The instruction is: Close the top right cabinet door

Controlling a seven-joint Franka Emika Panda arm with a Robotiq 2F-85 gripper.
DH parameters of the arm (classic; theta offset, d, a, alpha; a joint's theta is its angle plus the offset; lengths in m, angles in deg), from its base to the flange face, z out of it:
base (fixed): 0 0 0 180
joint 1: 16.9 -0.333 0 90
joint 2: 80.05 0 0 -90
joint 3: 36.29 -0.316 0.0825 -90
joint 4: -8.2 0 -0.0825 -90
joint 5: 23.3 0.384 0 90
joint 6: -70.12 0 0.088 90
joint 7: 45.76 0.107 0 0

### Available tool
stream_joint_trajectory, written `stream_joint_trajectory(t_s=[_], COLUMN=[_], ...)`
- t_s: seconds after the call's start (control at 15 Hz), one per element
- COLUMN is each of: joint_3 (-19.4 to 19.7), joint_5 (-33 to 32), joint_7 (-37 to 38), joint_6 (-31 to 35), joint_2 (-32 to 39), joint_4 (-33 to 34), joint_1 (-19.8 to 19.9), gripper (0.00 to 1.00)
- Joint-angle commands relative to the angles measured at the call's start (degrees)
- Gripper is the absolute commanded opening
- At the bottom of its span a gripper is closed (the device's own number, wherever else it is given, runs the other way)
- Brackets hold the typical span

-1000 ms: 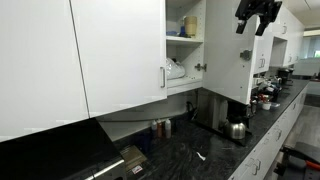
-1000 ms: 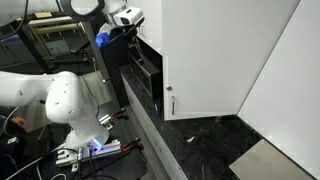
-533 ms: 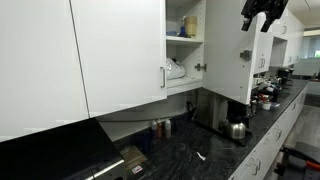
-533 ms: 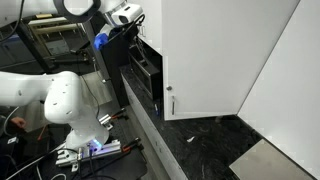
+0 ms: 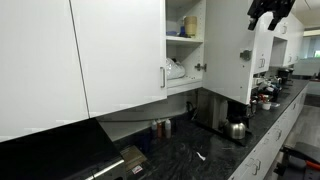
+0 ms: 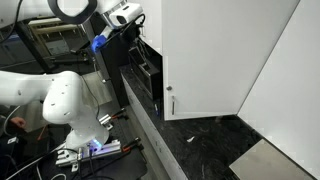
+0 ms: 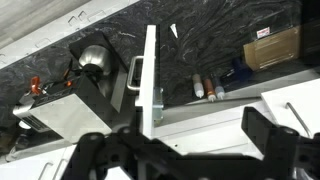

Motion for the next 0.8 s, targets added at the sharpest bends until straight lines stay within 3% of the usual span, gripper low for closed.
stream_joint_trajectory(t_s=[0.0,0.73], joint_3=[1.21,4.63], joint_5=[-2.02,-2.58], joint_7=[-1.38,-3.62], joint_6=[2.2,18.9], joint_2=[-1.3,-0.78], joint_4=[-1.38,-5.48], joint_1=[2.75,4.82], gripper=[1.0,1.0])
